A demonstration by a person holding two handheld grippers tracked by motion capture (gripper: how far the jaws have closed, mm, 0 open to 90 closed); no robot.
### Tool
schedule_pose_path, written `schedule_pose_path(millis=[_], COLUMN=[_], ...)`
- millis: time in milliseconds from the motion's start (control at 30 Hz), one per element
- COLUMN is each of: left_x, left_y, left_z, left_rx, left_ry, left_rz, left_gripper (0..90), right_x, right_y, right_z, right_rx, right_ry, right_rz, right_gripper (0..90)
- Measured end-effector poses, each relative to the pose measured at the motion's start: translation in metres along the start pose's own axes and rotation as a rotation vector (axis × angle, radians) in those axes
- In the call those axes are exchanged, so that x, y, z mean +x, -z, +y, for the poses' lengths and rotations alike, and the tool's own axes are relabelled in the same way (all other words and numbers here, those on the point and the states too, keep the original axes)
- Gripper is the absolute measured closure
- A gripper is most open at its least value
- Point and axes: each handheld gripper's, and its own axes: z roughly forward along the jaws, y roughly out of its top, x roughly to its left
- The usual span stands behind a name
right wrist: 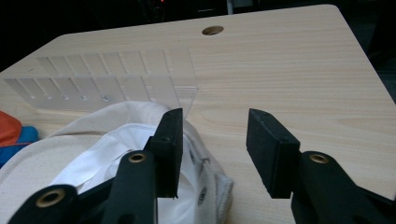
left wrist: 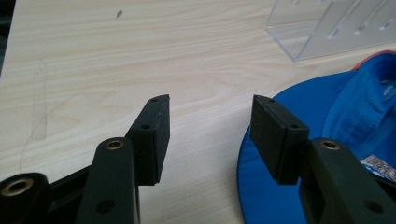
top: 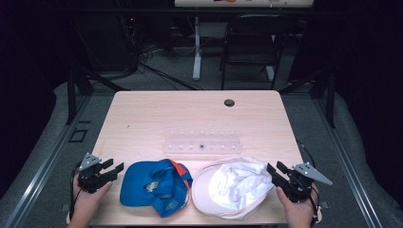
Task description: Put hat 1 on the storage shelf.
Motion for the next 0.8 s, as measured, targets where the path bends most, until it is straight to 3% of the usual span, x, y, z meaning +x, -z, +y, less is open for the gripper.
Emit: schedule_pose_path(millis=[100,267,433,733,800], left_x=[-0.002,-0.002,0.000,-0.001,-0.002], left_y=[-0.001,0.000,-0.002,0.000,0.001], left_z=[0.000,0.000,0.000,0.005,0.006], left_rx=[0.018,0.018,0.018,0.007,0.007], left_ry=[-0.023,-0.002,0.003,0.006,0.005], left_rz=[0.000,-0.022,-0.020,-0.027,-0.029], left_gripper=[49.3,49.8,49.7,49.7,49.7], right_x=[-0.004,-0.008,-0.009,-0.005,-0.005], right_y=[-0.002,-0.004,-0.004,0.005,0.009], right_z=[0.000,-0.001,0.000,0.000,0.003], right_rx=[0.007,0.061,0.097,0.109,0.116], right_ry=[-0.024,-0.068,-0.075,-0.094,-0.102], right_rz=[-0.002,0.001,-0.001,-0.029,-0.015], right_gripper=[50.9,50.0,50.9,52.0,52.2])
